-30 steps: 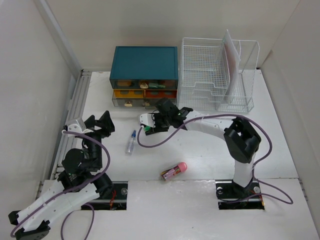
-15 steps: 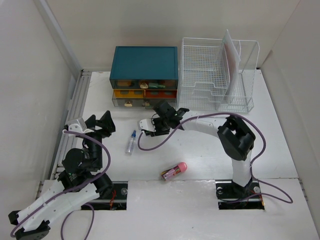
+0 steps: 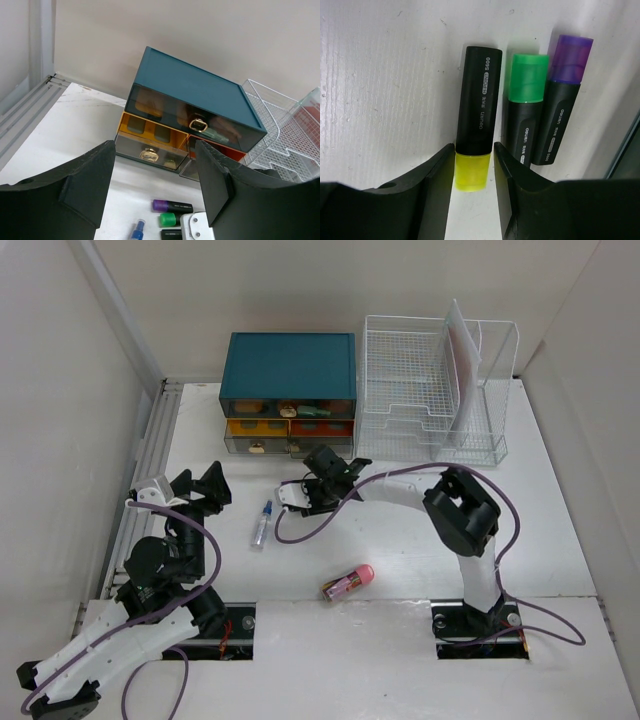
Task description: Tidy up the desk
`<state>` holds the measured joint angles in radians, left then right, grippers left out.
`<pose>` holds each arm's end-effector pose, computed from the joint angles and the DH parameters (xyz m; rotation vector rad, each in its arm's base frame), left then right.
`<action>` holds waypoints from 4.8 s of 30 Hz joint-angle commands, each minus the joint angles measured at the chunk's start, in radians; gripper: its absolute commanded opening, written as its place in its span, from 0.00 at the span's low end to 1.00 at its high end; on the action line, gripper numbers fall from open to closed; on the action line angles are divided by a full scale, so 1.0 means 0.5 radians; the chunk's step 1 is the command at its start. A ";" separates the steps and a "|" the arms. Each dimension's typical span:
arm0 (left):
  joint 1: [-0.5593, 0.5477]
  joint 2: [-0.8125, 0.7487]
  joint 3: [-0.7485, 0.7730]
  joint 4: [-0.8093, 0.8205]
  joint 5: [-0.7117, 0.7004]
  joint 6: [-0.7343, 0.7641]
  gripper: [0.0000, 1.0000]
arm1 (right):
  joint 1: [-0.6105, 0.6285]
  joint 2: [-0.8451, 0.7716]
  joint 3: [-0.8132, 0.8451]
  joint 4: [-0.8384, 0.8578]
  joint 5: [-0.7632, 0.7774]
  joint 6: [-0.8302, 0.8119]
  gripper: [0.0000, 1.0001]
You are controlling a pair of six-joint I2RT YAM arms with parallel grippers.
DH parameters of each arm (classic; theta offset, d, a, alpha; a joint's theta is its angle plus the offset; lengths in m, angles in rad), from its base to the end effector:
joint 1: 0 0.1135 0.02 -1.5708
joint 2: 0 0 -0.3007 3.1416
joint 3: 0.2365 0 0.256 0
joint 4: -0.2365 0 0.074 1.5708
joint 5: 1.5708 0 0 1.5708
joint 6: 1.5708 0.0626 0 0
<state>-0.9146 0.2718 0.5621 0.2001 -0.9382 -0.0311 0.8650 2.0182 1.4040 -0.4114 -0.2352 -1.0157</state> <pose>0.0702 -0.0085 0.3752 -0.3327 1.2511 -0.3047 0.2860 0.3580 0.1749 -2.1266 1.4469 0.2487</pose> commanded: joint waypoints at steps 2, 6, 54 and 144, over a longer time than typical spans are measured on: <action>0.001 -0.010 -0.014 0.060 0.020 0.010 0.62 | 0.013 0.078 0.097 -0.094 -0.008 0.010 0.43; 0.001 -0.010 -0.014 0.060 0.020 0.010 0.62 | 0.013 0.148 0.214 -0.272 -0.051 0.028 0.45; 0.001 -0.028 -0.014 0.060 0.002 0.010 0.62 | -0.006 -0.619 0.346 0.218 0.719 0.436 0.04; 0.001 -0.086 -0.032 0.042 0.152 0.047 0.71 | -0.104 0.326 0.607 -0.358 -0.027 0.258 0.43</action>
<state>-0.9146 0.2386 0.5491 0.1902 -0.8719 -0.0261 0.8009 2.1601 1.6630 -0.5762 -0.2554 -0.9009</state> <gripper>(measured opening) 0.710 0.429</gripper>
